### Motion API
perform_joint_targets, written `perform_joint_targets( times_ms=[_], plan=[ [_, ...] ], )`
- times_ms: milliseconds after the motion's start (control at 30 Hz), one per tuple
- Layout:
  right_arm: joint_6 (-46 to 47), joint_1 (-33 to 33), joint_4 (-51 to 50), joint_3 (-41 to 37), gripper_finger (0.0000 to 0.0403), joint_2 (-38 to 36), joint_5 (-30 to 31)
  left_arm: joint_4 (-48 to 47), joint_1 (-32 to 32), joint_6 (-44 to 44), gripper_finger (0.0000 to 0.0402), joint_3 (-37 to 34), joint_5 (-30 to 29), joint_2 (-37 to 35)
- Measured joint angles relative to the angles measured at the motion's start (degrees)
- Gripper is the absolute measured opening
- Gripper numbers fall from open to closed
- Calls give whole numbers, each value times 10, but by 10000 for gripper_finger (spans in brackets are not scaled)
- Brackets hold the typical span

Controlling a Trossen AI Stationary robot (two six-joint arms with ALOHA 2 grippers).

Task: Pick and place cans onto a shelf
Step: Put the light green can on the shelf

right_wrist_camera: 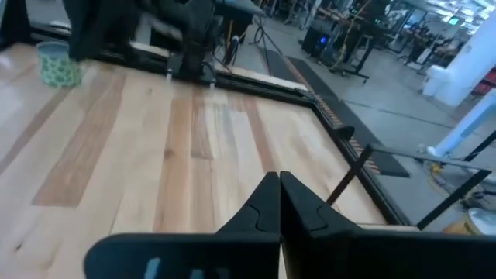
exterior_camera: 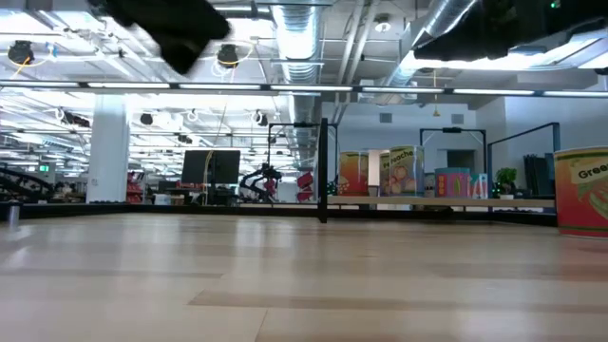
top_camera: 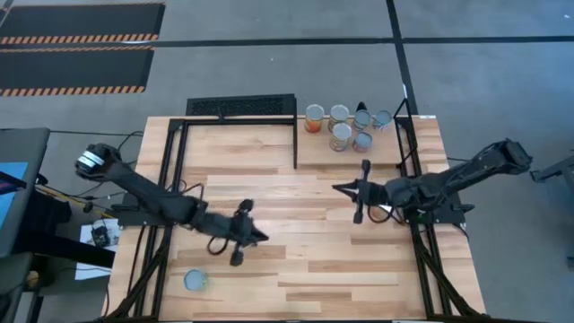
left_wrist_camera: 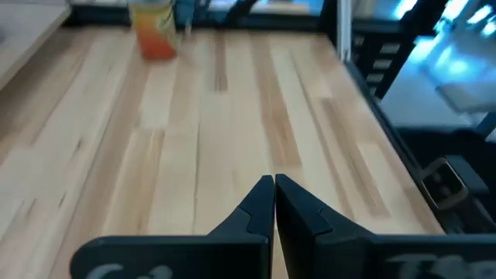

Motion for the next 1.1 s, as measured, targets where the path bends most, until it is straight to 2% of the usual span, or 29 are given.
perform_joint_targets(
  times_ms=[167,300,400,700,867,967,1100],
  plan=[
    [3,24,14,0,9,44,23,-239,-115,-128,0,90,-114,-17],
    [15,27,27,0,13,78,24,-383,-184,-257,0,169,-154,15],
    [15,28,48,0,14,100,24,-477,-224,-350,0,229,-158,57],
    [12,58,76,0,11,124,24,-726,-286,-619,0,408,-33,225],
    [11,85,76,0,12,123,24,-825,-316,-730,3,495,43,301],
    [10,101,77,0,11,123,24,-848,-330,-780,23,524,77,335],
    [10,122,77,0,12,123,24,-856,-340,-833,76,527,84,357]
  ],
)
